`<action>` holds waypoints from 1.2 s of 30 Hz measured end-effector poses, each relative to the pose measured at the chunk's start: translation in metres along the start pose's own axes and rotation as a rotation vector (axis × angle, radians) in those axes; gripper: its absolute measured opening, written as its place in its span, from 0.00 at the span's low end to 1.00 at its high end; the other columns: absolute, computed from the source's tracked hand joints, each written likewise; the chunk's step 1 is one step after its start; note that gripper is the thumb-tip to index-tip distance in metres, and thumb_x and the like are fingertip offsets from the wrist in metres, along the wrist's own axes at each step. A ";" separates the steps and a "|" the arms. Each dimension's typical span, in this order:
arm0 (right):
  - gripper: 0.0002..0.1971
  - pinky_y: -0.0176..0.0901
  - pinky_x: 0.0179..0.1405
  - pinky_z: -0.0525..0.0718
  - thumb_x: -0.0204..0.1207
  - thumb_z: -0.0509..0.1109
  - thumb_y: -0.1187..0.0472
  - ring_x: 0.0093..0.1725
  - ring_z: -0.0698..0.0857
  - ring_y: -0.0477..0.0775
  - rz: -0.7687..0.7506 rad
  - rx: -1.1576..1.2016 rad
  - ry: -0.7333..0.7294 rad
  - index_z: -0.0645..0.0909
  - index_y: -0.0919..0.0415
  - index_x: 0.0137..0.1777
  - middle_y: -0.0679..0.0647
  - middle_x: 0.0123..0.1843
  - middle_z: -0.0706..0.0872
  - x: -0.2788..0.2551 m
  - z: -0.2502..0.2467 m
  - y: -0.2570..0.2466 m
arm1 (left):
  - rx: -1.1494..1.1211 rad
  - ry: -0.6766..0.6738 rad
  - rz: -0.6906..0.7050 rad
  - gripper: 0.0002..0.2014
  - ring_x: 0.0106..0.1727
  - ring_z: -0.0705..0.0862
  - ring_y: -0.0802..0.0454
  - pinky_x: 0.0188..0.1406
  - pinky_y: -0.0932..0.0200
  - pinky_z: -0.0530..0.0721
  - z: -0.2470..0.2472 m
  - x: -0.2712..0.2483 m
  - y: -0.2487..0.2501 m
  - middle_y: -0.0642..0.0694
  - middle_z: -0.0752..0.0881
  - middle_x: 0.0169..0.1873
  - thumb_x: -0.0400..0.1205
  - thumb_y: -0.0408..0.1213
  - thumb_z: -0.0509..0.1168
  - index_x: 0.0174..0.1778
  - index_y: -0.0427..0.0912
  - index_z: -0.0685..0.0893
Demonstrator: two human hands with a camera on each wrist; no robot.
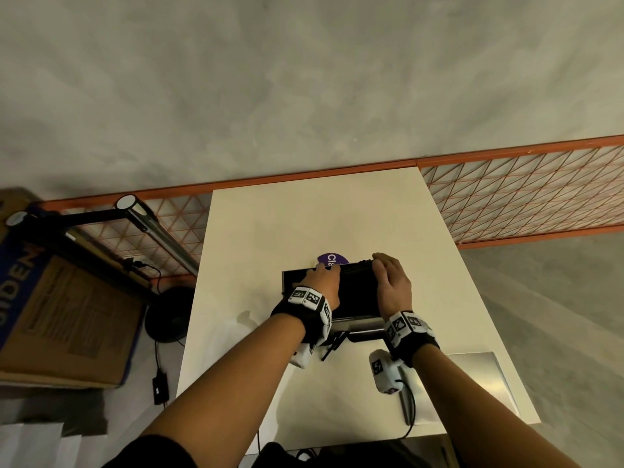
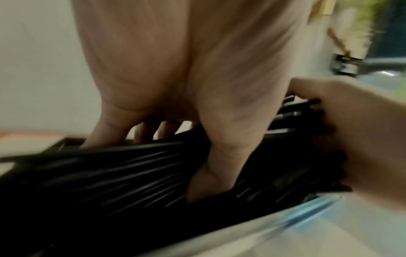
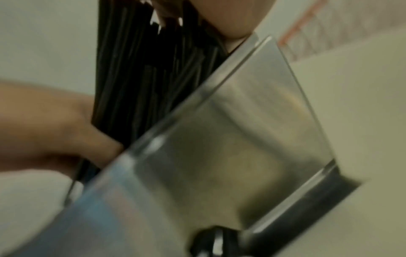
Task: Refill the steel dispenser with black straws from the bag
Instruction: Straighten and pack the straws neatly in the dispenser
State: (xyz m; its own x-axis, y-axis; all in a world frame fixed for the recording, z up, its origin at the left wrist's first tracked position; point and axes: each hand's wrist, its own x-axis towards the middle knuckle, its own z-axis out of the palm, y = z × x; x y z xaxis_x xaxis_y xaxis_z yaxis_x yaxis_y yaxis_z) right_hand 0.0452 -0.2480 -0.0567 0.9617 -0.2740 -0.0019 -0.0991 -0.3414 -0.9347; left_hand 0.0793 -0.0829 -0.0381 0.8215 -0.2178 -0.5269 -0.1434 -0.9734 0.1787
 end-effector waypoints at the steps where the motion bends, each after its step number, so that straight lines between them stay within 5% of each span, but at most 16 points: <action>1: 0.26 0.39 0.68 0.71 0.79 0.57 0.43 0.68 0.79 0.52 -0.035 -0.081 -0.015 0.83 0.58 0.68 0.51 0.68 0.82 0.001 0.001 0.001 | -0.018 -0.021 -0.013 0.34 0.70 0.77 0.28 0.65 0.32 0.83 0.002 0.001 -0.003 0.31 0.70 0.74 0.80 0.39 0.72 0.81 0.42 0.65; 5: 0.23 0.47 0.71 0.74 0.83 0.59 0.45 0.70 0.78 0.51 -0.040 -0.116 -0.017 0.76 0.51 0.74 0.48 0.73 0.79 0.004 -0.008 0.003 | -0.126 -0.101 -0.019 0.44 0.72 0.77 0.32 0.68 0.38 0.82 0.007 -0.002 -0.021 0.33 0.70 0.75 0.76 0.47 0.77 0.85 0.43 0.62; 10: 0.21 0.41 0.74 0.66 0.85 0.55 0.46 0.74 0.70 0.48 -0.198 -0.279 -0.072 0.76 0.46 0.75 0.49 0.75 0.75 -0.011 -0.001 0.005 | -0.395 0.072 0.112 0.53 0.82 0.68 0.43 0.81 0.42 0.72 0.018 -0.022 -0.040 0.43 0.63 0.83 0.74 0.62 0.76 0.89 0.51 0.56; 14: 0.23 0.44 0.75 0.68 0.84 0.52 0.46 0.74 0.70 0.55 -0.203 -0.363 -0.058 0.78 0.51 0.73 0.54 0.74 0.76 -0.010 0.003 0.013 | -0.187 0.215 0.274 0.58 0.87 0.54 0.44 0.87 0.41 0.60 0.041 -0.044 -0.038 0.46 0.52 0.87 0.75 0.67 0.73 0.91 0.49 0.45; 18: 0.25 0.54 0.73 0.73 0.84 0.51 0.45 0.72 0.73 0.55 -0.250 -0.380 -0.076 0.77 0.51 0.74 0.54 0.73 0.77 -0.002 0.001 0.009 | -0.034 0.327 0.303 0.56 0.88 0.52 0.40 0.88 0.40 0.54 0.049 -0.044 -0.029 0.39 0.52 0.87 0.78 0.59 0.74 0.91 0.44 0.43; 25: 0.27 0.58 0.74 0.70 0.80 0.53 0.41 0.74 0.73 0.55 -0.344 -0.505 -0.106 0.77 0.49 0.74 0.53 0.75 0.76 0.000 -0.006 0.001 | -0.417 0.345 0.359 0.51 0.85 0.61 0.46 0.83 0.45 0.69 0.048 -0.036 -0.014 0.51 0.55 0.84 0.77 0.55 0.76 0.89 0.47 0.53; 32: 0.23 0.56 0.75 0.67 0.80 0.58 0.44 0.72 0.75 0.57 -0.467 -0.591 -0.089 0.80 0.51 0.70 0.54 0.74 0.77 -0.010 -0.007 0.001 | -0.496 0.457 0.426 0.41 0.78 0.72 0.48 0.76 0.56 0.77 0.053 -0.039 -0.019 0.51 0.59 0.80 0.76 0.39 0.75 0.83 0.42 0.62; 36: 0.22 0.56 0.76 0.67 0.80 0.58 0.45 0.71 0.76 0.57 -0.463 -0.591 -0.076 0.81 0.50 0.69 0.53 0.73 0.78 -0.011 -0.005 0.003 | -0.514 0.500 0.442 0.26 0.72 0.77 0.48 0.68 0.52 0.83 0.053 -0.034 -0.014 0.49 0.63 0.79 0.77 0.38 0.75 0.68 0.39 0.72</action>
State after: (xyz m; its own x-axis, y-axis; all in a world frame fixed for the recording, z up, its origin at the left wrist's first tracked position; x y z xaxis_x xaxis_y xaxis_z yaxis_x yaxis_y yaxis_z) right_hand 0.0329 -0.2505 -0.0581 0.9512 0.0704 0.3004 0.2199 -0.8378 -0.4998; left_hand 0.0239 -0.0657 -0.0665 0.9141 -0.3957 0.0890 -0.3394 -0.6261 0.7020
